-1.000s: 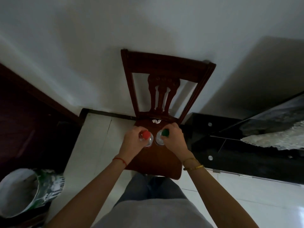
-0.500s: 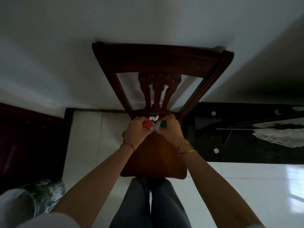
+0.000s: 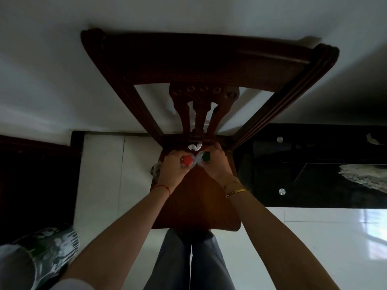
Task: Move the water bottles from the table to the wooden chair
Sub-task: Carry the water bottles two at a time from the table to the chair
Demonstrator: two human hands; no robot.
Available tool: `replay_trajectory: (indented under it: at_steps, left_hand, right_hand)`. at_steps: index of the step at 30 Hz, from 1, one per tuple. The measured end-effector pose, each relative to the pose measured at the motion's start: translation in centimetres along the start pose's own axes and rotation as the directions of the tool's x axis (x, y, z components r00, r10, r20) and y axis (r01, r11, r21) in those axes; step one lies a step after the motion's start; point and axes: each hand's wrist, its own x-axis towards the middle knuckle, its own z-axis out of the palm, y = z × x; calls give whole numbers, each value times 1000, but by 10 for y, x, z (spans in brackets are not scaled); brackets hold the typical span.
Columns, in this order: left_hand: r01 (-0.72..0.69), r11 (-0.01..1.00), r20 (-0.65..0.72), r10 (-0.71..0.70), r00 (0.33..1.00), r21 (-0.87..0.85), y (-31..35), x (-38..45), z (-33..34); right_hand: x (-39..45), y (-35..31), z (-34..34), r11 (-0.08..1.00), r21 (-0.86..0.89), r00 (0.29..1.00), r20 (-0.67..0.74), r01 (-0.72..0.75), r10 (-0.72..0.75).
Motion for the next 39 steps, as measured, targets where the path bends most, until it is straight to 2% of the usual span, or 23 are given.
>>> replay_trajectory:
  at_steps: [12,22,28,32,39]
  left_hand:
    - [-29,999,14,29,999,30,-8,6,14]
    - [2,997,-45,1,999,75,-2,6,16]
    - [19,980,60,-31,998,196,5,-11,7]
    - [-52,959,45,41,998,280,13,-33,-12]
    - [-161,926,23,163,986,343,46,-73,-61]
  right_hand:
    - [1,19,14,1000,23,1000,-14,-12,13]
    - [0,16,17,1000,-12,1000,-7,0,-1]
    - [-10,13,8,991,-133,1000,2,19,-19]
    - [-28,7,-9,972,-232,998,-37,44,-54]
    - [-82,-10,-50,975,-196,978,-160,100,-132]
